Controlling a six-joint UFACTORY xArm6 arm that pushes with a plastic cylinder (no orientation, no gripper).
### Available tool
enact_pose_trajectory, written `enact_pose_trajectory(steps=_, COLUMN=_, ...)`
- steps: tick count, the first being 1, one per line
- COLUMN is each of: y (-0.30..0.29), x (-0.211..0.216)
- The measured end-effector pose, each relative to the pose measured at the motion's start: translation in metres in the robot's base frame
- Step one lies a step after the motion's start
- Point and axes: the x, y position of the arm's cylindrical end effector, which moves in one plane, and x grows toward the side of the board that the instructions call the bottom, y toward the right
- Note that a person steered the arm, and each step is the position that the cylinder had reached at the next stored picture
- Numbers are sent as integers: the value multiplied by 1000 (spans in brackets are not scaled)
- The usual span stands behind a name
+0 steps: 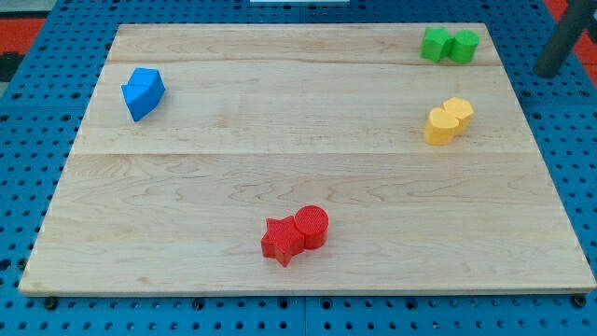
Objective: Separate the green star from the green circle
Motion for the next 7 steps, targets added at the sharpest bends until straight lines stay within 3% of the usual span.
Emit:
enact_pose_trajectory(steps=1, y=-16, x=-47)
enact_pose_trajectory(steps=2, y=-65, x=-66)
enact_pose_trajectory(steps=5, y=-259, x=-38)
enact_pose_trajectory(steps=6, y=-270, x=-45)
enact_pose_trajectory(steps=7, y=-214, x=-71)
